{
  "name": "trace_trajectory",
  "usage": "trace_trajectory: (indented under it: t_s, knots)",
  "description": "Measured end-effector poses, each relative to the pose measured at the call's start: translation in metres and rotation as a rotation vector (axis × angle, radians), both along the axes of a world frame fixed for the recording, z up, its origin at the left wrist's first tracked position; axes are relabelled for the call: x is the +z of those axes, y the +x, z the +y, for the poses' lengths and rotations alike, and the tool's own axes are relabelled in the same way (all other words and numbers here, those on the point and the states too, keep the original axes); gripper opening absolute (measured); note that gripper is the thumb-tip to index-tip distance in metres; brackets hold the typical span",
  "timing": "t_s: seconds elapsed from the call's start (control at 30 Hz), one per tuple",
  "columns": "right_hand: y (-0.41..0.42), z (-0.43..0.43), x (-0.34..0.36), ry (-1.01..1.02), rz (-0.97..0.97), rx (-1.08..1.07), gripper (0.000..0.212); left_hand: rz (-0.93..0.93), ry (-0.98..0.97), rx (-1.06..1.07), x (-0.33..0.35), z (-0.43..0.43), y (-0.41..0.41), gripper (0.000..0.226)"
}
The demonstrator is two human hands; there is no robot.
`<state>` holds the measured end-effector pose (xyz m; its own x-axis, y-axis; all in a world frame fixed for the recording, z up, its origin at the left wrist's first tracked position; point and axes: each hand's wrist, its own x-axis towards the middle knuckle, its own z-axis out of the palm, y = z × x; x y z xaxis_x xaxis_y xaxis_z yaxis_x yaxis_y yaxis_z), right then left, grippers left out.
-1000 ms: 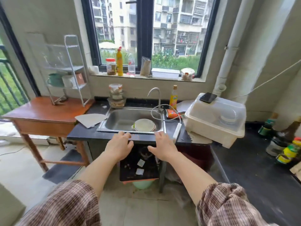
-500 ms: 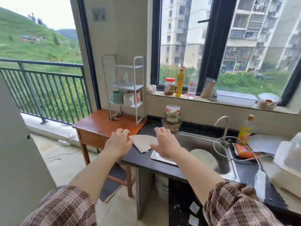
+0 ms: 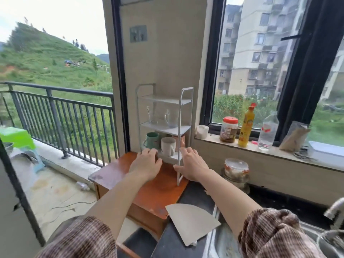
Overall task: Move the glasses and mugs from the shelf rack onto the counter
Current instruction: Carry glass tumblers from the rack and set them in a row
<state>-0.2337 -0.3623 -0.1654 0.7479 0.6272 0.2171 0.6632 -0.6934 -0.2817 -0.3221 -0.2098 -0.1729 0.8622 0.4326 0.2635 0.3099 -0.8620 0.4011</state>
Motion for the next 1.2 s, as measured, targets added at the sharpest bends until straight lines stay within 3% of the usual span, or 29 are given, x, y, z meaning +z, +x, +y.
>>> trace_trajectory:
  t_s: [0.33, 0.67, 0.8, 0.93, 1.03, 1.13, 1.2]
  knots:
    - [0.121, 0.118, 0.038, 0.106, 0.014, -0.040, 0.070, -0.102, -0.156, 0.027, 0.043, 0.119, 0.138, 0.048]
    - [0.214, 0.232, 0.031, 0.437, 0.357, -0.326, 0.063, -0.115, -0.493, -0.008, 0.037, 0.233, 0.265, 0.054]
    - [0.237, 0.256, 0.029, 0.516, 0.354, -0.386, 0.054, -0.157, -0.617, -0.051, 0.030, 0.258, 0.301, 0.056]
    - [0.249, 0.272, 0.029, 0.651, 0.411, -0.476, 0.022, -0.187, -0.694, -0.075, 0.020, 0.270, 0.324, 0.056]
    - [0.253, 0.277, 0.030, 0.746, 0.410, -0.561, 0.033, -0.232, -0.770, -0.083, 0.019, 0.271, 0.332, 0.048]
    - [0.262, 0.276, 0.028, 0.871, 0.475, -0.628, 0.022, -0.280, -0.868, -0.090, 0.020, 0.272, 0.338, 0.039]
    - [0.259, 0.275, 0.030, 0.898, 0.476, -0.651, 0.026, -0.305, -0.953, -0.084, 0.020, 0.273, 0.341, 0.039]
